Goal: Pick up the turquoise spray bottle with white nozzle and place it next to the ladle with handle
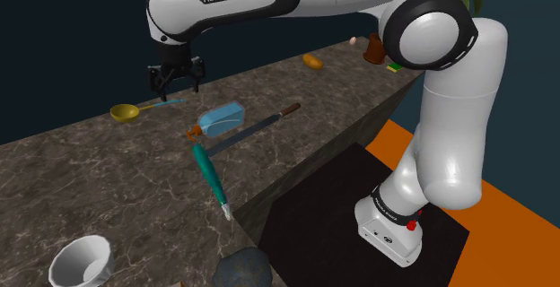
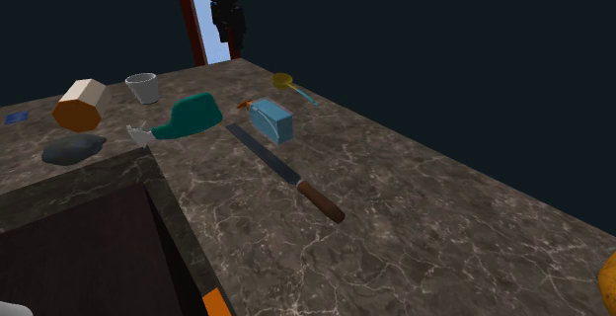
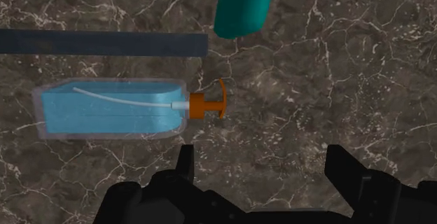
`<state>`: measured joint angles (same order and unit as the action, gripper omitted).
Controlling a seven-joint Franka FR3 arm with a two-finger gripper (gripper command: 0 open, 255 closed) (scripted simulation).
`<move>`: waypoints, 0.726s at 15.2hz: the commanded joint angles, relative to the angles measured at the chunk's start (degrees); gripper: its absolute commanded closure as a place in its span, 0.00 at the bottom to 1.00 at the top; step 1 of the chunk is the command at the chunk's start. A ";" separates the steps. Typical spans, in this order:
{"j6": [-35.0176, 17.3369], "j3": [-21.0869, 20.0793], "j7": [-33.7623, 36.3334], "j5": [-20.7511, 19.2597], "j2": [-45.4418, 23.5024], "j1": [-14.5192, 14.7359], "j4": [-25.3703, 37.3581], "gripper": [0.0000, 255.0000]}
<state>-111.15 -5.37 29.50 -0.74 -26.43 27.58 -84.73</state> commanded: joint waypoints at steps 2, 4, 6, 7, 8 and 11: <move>4.42 -0.03 -0.04 0.07 0.74 -0.02 3.66 0.00; 5.86 -0.03 -0.05 0.08 0.90 -0.03 4.95 0.00; 5.85 -0.03 -0.05 0.08 0.90 -0.03 4.94 0.00; 5.86 -0.03 -0.05 0.08 0.90 -0.03 4.94 0.00; 5.86 -0.03 -0.05 0.08 0.90 -0.03 4.95 0.00; 5.86 -0.03 -0.05 0.08 0.90 -0.03 4.95 0.00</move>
